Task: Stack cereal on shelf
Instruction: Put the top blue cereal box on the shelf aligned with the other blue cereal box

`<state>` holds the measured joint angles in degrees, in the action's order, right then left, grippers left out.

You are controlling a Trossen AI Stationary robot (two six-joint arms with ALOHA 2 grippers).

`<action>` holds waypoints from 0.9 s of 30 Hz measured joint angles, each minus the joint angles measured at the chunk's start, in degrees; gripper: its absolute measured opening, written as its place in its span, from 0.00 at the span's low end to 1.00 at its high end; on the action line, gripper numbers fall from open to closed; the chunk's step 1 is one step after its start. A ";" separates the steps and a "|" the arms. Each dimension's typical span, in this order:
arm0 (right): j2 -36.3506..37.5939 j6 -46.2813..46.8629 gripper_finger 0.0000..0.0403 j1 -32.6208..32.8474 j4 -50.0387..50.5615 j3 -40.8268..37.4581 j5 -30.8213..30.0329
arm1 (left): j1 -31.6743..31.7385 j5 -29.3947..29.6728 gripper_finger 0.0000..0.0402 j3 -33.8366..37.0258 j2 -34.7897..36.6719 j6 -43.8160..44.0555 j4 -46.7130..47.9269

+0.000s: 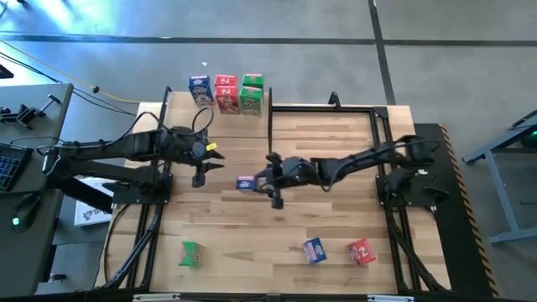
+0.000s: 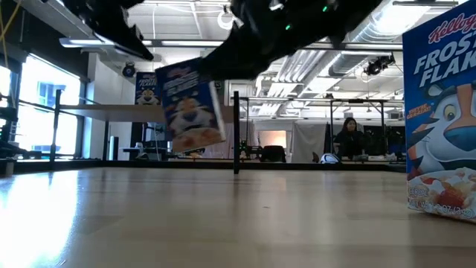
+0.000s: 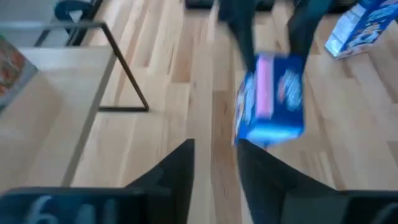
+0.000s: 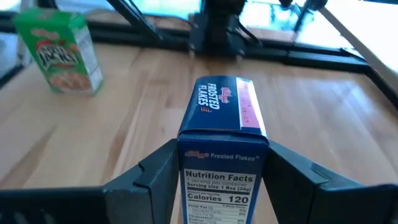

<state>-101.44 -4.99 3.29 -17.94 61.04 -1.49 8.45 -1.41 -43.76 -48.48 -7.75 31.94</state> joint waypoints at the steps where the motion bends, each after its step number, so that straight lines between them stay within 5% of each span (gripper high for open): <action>1: -1.50 0.00 0.47 -0.79 -2.89 0.00 1.51 | -0.74 0.36 0.31 -1.14 0.01 0.01 1.16; 10: -10.87 -0.10 0.47 -5.66 -19.01 0.00 8.56 | -4.18 2.08 0.52 -6.69 -6.62 3.04 9.91; 27: -12.62 -1.46 0.47 -5.29 -18.41 0.00 4.70 | -5.95 4.04 0.68 -7.33 -21.72 3.04 3.99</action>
<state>-114.06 -6.46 -1.99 -36.34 61.04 3.22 2.50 2.63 -51.09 -70.20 -4.71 35.93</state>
